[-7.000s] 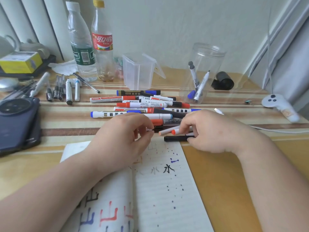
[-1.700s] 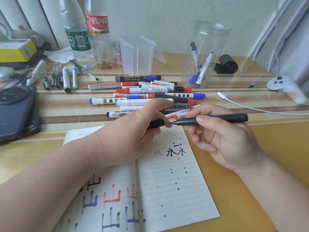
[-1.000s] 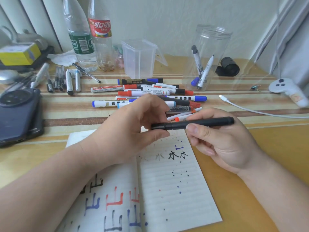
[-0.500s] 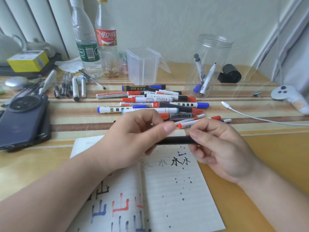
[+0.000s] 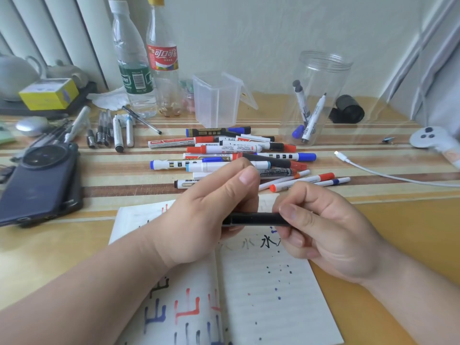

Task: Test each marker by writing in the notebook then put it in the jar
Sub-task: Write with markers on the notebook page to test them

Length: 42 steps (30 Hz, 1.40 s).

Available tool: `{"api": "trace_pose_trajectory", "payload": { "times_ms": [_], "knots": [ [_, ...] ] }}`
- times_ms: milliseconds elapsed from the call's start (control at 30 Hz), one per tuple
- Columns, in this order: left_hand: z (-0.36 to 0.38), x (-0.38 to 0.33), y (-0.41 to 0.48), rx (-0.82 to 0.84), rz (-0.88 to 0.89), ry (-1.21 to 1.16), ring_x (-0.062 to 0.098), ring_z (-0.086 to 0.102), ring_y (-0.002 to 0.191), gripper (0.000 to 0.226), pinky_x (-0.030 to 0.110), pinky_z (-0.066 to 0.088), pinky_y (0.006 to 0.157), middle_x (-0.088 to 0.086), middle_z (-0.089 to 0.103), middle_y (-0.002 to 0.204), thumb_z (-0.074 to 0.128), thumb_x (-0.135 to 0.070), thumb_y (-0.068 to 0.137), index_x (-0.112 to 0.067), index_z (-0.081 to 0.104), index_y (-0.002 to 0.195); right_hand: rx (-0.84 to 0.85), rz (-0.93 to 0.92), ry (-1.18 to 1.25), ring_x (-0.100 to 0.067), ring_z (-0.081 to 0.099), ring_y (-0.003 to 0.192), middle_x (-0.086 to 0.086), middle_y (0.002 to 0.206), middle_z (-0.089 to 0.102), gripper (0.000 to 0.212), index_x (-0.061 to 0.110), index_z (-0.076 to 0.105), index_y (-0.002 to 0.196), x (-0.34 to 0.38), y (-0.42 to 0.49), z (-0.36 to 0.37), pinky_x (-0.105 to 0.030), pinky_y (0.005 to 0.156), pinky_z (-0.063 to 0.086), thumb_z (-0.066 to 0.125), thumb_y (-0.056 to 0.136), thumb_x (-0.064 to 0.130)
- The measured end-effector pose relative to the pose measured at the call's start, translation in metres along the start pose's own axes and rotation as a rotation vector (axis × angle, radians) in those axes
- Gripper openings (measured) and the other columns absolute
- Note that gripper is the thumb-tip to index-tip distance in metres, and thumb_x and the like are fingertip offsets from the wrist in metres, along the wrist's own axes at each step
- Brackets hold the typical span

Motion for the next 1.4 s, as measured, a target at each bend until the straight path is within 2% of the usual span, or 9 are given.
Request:
{"api": "trace_pose_trajectory", "payload": {
  "times_ms": [133, 333, 500, 633, 733, 833, 1000, 1167, 1400],
  "knots": [
    [-0.002, 0.004, -0.003, -0.010, -0.020, 0.037, 0.017, 0.030, 0.050, 0.033, 0.021, 0.030, 0.046, 0.011, 0.035, 0.064, 0.045, -0.037, 0.098, -0.009, 0.044, 0.079, -0.028, 0.023, -0.045, -0.014, 0.039, 0.050, -0.015, 0.068, 0.054, 0.039, 0.013, 0.064, 0.082, -0.002, 0.001, 0.000, -0.021, 0.046, 0.031, 0.086, 0.073, 0.043],
    [-0.029, 0.004, 0.003, -0.207, 0.088, 0.010, 0.016, 0.033, 0.040, 0.034, 0.022, 0.029, 0.043, 0.000, 0.045, 0.050, 0.075, -0.033, 0.080, -0.014, 0.047, 0.077, -0.186, -0.104, -0.007, -0.019, 0.050, 0.053, -0.014, 0.067, 0.060, 0.005, 0.015, 0.068, 0.082, 0.025, 0.007, -0.007, -0.025, 0.043, 0.038, 0.067, 0.081, 0.011],
    [-0.055, -0.005, -0.004, -0.416, 0.156, 0.203, 0.040, 0.049, 0.056, 0.035, 0.054, 0.044, 0.050, 0.019, 0.060, 0.067, 0.077, -0.045, 0.077, -0.020, 0.053, 0.073, -0.192, -0.230, -0.030, -0.022, 0.061, 0.069, -0.014, 0.080, 0.066, 0.015, 0.004, 0.066, 0.099, 0.064, 0.029, -0.002, -0.029, 0.057, 0.051, 0.064, 0.085, 0.009],
    [-0.052, -0.006, -0.005, -0.424, 0.148, 0.354, 0.023, 0.062, 0.063, 0.027, 0.039, 0.050, 0.062, 0.000, 0.067, 0.071, 0.075, -0.047, 0.081, -0.026, 0.057, 0.079, -0.256, -0.282, -0.297, -0.018, 0.062, 0.076, -0.002, 0.083, 0.069, 0.008, 0.004, 0.067, 0.101, 0.090, 0.061, -0.001, -0.028, 0.054, 0.047, 0.065, 0.095, 0.008],
    [-0.057, 0.001, -0.004, -0.465, 0.086, 0.421, 0.014, 0.068, 0.069, 0.017, 0.033, 0.054, 0.069, -0.006, 0.071, 0.074, 0.076, -0.026, 0.088, -0.028, 0.060, 0.082, -0.312, -0.352, -0.384, -0.017, 0.061, 0.065, 0.000, 0.075, 0.070, 0.009, 0.005, 0.068, 0.100, 0.094, 0.077, -0.001, -0.023, 0.048, 0.042, 0.069, 0.092, 0.009],
    [-0.059, 0.005, -0.004, -0.490, 0.022, 0.515, 0.008, 0.070, 0.069, 0.024, 0.025, 0.054, 0.070, -0.013, 0.073, 0.075, 0.076, -0.017, 0.087, -0.033, 0.059, 0.085, -0.380, -0.468, -0.413, -0.012, 0.064, 0.066, -0.001, 0.082, 0.072, 0.019, 0.016, 0.065, 0.107, 0.084, 0.077, -0.002, -0.020, 0.057, 0.047, 0.067, 0.088, 0.015],
    [-0.060, 0.010, -0.001, -0.535, -0.036, 0.547, 0.007, 0.071, 0.061, 0.023, 0.031, 0.055, 0.066, -0.017, 0.073, 0.075, 0.080, -0.023, 0.083, -0.031, 0.058, 0.081, -0.393, -0.633, -0.469, -0.020, 0.066, 0.081, -0.009, 0.089, 0.070, 0.044, 0.014, 0.054, 0.129, 0.078, 0.065, 0.006, -0.035, 0.073, 0.055, 0.068, 0.090, 0.001],
    [-0.053, -0.003, 0.001, -0.553, 0.059, 0.500, 0.006, 0.069, 0.073, 0.016, 0.023, 0.053, 0.061, -0.021, 0.068, 0.091, 0.069, -0.043, 0.082, -0.038, 0.059, 0.093, -0.506, -0.764, -0.514, -0.027, 0.065, 0.077, -0.013, 0.087, 0.068, 0.038, 0.013, 0.055, 0.121, 0.105, 0.050, -0.004, -0.037, 0.063, 0.054, 0.068, 0.088, -0.001],
    [-0.049, -0.003, 0.003, -0.517, 0.097, 0.623, 0.007, 0.062, 0.080, 0.012, 0.010, 0.045, 0.062, -0.018, 0.062, 0.090, 0.068, -0.029, 0.089, -0.034, 0.058, 0.086, -0.810, -1.027, -0.798, -0.031, 0.066, 0.075, -0.016, 0.087, 0.065, 0.034, 0.019, 0.044, 0.113, 0.203, 0.030, -0.037, -0.048, 0.065, 0.056, 0.066, 0.091, 0.008]
  ]
}}
Point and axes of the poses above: each hand's wrist, its own y-axis towards the middle knuckle, its own z-axis out of the palm, x = y × z, the point moved 9 cm from there along y, towards the middle knuckle
